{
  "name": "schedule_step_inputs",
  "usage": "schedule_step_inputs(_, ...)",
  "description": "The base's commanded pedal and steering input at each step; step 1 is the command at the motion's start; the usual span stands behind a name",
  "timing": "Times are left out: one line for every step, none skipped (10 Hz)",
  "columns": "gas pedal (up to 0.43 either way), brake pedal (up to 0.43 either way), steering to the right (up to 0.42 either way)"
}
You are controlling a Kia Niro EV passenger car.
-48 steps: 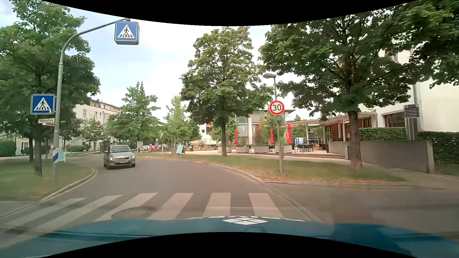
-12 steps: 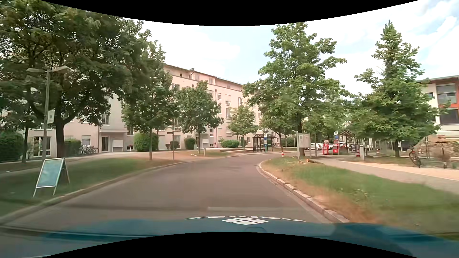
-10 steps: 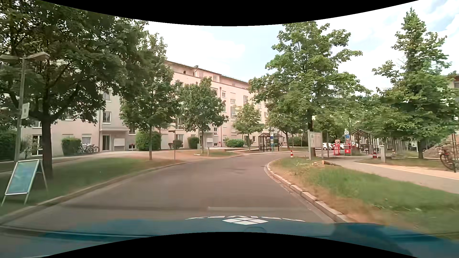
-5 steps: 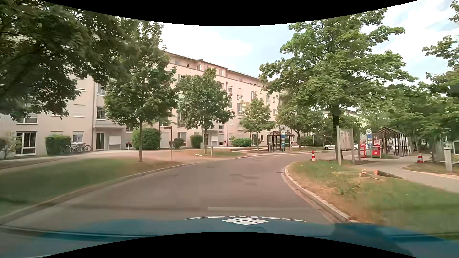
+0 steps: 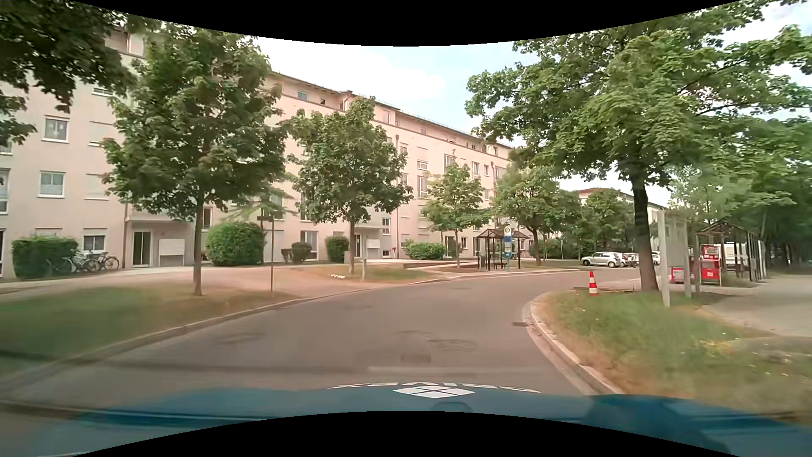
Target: Follow the waypoints while adhering to traffic rules and regulations
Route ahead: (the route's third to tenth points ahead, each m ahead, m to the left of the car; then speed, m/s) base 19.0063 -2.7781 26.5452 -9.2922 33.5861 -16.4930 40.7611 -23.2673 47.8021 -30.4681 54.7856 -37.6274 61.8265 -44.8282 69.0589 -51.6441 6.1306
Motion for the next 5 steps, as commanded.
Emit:
schedule_step_inputs(0.138,0.000,0.035)
schedule_step_inputs(0.138,0.000,0.044)
schedule_step_inputs(0.138,0.000,0.057)
schedule_step_inputs(0.138,0.000,0.068)
schedule_step_inputs(0.150,0.000,0.081)
